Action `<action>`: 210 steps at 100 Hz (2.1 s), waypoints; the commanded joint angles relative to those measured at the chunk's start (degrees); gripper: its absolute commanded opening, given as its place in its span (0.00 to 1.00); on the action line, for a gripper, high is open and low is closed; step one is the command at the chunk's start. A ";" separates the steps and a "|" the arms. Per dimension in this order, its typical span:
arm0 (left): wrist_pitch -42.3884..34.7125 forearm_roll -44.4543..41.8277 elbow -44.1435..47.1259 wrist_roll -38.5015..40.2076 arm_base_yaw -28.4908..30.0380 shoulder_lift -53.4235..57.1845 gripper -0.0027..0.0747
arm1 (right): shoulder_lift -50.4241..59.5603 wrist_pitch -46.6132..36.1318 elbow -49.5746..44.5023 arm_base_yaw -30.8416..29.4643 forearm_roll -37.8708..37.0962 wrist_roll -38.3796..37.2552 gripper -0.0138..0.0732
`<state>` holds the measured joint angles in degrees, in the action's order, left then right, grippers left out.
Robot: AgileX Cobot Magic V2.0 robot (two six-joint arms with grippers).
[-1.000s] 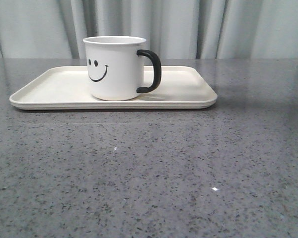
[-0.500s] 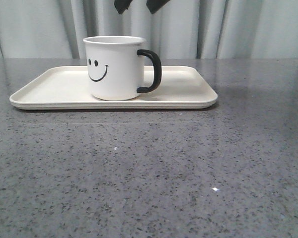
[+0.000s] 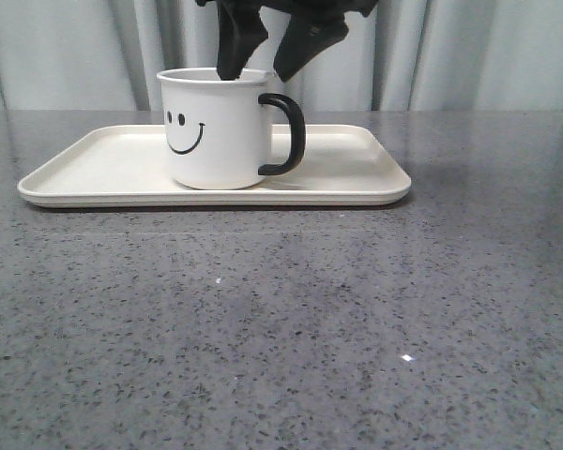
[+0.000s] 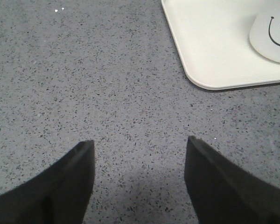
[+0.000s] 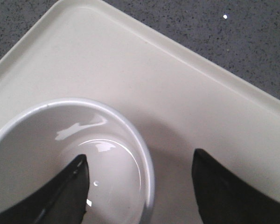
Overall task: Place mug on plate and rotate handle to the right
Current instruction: 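Lower the right gripper into the mug and grip its rim, then lift and twist the mug with the right gripper, turning the handle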
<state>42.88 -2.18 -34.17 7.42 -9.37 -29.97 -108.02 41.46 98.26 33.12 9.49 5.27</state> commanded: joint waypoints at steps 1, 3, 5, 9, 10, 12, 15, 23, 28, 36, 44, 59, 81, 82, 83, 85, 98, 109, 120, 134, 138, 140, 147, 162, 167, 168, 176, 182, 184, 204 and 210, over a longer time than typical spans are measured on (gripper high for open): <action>-4.07 -0.13 -1.68 0.40 0.05 -0.16 0.58 | 2.85 -2.91 1.91 -0.03 -0.23 -0.28 0.71; -4.07 -0.13 -1.68 0.40 0.05 -0.16 0.58 | 2.85 -2.97 1.91 -0.03 -0.23 -0.28 0.71; -4.07 -0.13 -1.68 0.40 0.05 -0.16 0.58 | 2.71 -2.97 1.91 -0.03 -0.23 -0.28 0.71; -4.07 -0.13 -1.68 0.40 0.05 -0.16 0.58 | 2.56 -2.97 1.91 -0.03 -0.23 -0.28 0.71; -4.07 -0.13 -1.68 0.40 0.05 -0.16 0.58 | 2.56 -2.97 1.91 -0.03 -0.23 -0.28 0.71; -4.07 -0.13 -1.68 0.40 0.05 -0.16 0.58 | 2.53 -2.97 1.91 -0.03 -0.23 -0.28 0.71; -4.07 -0.13 -1.68 0.40 0.05 -0.16 0.58 | 2.46 -2.97 1.91 -0.03 -0.23 -0.28 0.71; -4.07 -0.13 -1.68 0.40 0.05 -0.16 0.58 | 2.47 -3.03 1.91 -0.03 -0.23 -0.28 0.71; -4.07 -0.13 -1.68 0.40 0.05 -0.16 0.58 | 2.47 -3.04 1.91 -0.03 -0.23 -0.28 0.70; -4.07 -0.13 -1.68 0.40 0.05 -0.16 0.58 | 2.47 -3.04 1.91 -0.03 -0.23 -0.28 0.67; -4.07 -0.13 -1.68 0.40 0.05 -0.16 0.58 | 2.47 -3.04 1.91 -0.03 -0.23 -0.28 0.62; -4.07 -0.13 -1.68 0.40 0.05 -0.16 0.58 | 2.47 -3.04 1.91 -0.03 -0.23 -0.28 0.52; -4.07 -0.13 -1.68 0.40 0.05 -0.16 0.58 | 2.47 -3.87 1.91 -0.22 -0.23 -0.28 0.38; -4.07 -0.13 -1.68 0.40 0.05 -0.16 0.58 | 2.47 -3.99 1.91 -0.22 -0.23 -0.28 0.37; -4.07 -0.13 -1.68 0.40 0.05 -0.16 0.58 | 2.47 -4.04 1.91 -0.22 -0.23 -0.28 0.37; -4.07 -0.13 -1.68 0.40 0.05 -0.16 0.58 | 2.47 -4.17 1.91 -0.22 -0.23 -0.28 0.36; -3.98 -0.13 -1.68 0.40 0.05 -0.16 0.58 | 2.47 -4.95 1.91 -0.22 -0.23 -0.28 0.29; -3.98 -0.13 -1.68 0.40 0.05 -0.16 0.58 | 2.47 -4.90 1.91 -0.22 -0.23 -0.28 0.22; -3.98 -0.13 -1.68 0.40 0.05 -0.16 0.58 | 2.47 -4.55 1.91 -0.22 -0.23 -0.28 0.15; -3.98 -0.13 -1.68 0.40 0.05 -0.16 0.58 | 2.47 -4.33 1.91 -0.22 -0.23 -0.28 0.09; -3.98 -0.13 -1.68 0.40 0.05 -0.16 0.58 | 2.47 -4.20 1.91 -0.22 -0.23 -0.28 0.08; -3.98 -0.13 -1.68 0.40 0.05 -0.16 0.58 | 2.47 -4.06 1.98 -0.22 -0.23 -0.28 0.08; -3.98 -0.13 -1.68 0.40 0.05 -0.16 0.58 | 2.47 -3.01 2.69 -0.22 -0.23 0.46 0.08; -3.98 -0.13 -1.68 0.40 0.05 -0.16 0.58 | 2.47 1.16 6.84 -0.22 -0.23 2.95 0.08; -3.98 -0.13 -1.68 0.40 0.05 -0.16 0.58 | 2.47 2.57 8.62 -0.22 -0.23 4.45 0.08; -3.98 -0.13 -1.68 0.40 0.05 -0.16 0.58 | 2.47 2.75 8.87 -0.22 -0.23 4.88 0.08; -3.98 -0.13 -1.68 0.40 0.05 -0.16 0.58 | 2.47 5.23 12.05 -0.22 -0.23 7.94 0.09; -3.98 -0.13 -1.68 0.40 0.05 -0.16 0.58 | 2.47 6.84 13.83 -0.22 -0.16 10.32 0.09; -3.98 -0.13 -1.68 0.40 0.05 -0.16 0.58 | 2.47 7.33 14.40 -0.22 -0.16 10.98 0.09; -3.98 -0.13 -1.68 0.40 0.05 -0.16 0.58 | 2.09 9.86 15.69 -0.56 1.85 15.93 0.09; -3.98 -0.13 -1.68 0.40 0.05 -0.16 0.58 | 1.43 10.74 15.69 -1.14 5.89 19.22 0.09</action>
<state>42.88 -2.18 -34.17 7.42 -9.33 -29.97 -108.87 53.61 111.85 32.86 11.02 20.29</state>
